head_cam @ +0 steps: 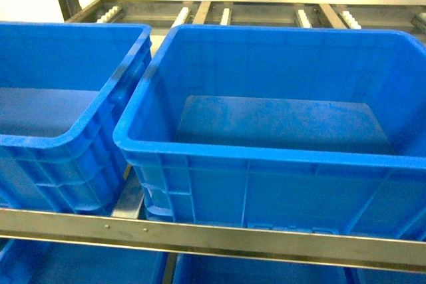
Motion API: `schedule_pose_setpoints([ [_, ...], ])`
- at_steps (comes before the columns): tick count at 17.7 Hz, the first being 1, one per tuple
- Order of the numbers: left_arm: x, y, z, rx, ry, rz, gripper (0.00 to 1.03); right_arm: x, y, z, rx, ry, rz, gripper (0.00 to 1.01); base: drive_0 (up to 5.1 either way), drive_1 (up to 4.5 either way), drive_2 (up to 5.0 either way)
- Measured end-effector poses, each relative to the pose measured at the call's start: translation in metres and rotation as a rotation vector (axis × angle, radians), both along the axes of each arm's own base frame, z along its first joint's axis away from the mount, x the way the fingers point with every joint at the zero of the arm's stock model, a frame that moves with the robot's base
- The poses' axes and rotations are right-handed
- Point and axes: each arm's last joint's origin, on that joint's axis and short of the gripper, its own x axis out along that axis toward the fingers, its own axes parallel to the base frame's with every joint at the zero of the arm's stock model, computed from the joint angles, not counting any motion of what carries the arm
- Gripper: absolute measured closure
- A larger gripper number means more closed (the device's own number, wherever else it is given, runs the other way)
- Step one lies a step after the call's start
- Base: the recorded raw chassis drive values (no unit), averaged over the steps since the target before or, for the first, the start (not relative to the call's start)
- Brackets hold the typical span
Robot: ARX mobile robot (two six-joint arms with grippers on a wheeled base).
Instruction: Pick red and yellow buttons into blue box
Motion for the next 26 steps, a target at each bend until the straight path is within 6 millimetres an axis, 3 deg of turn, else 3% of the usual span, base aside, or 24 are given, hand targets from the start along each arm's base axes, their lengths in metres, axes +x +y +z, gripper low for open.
schedule_pose_setpoints([
  [15,0.000,0.000,0.000,-0.001,0.003,0.000,0.79,-0.003,0.000,0.000,0.002,0.016,0.004,0.75,4.1,-2.02,-2.0],
  [16,0.000,0.000,0.000,-0.001,0.003,0.001,0.79,-0.008,-0.001,0.007,0.007,0.010,0.013,0.75,4.1,-2.02,-2.0],
  [20,0.000,0.000,0.000,-0.001,0.003,0.000,0.79,-0.021,-0.002,0.064,0.052,-0.131,0.066,0.75,2.1,-1.01,-1.0],
  [22,0.000,0.000,0.000,-0.001,0.003,0.000,0.79,-0.009,0.001,0.073,0.060,-0.176,0.072,0.75,0.0,0.00,0.0],
  [26,0.000,0.000,0.000,-0.001,0.003,0.000,0.79,0.038,0.021,0.059,0.048,-0.151,0.126,0.75,0.0,0.00,0.0],
])
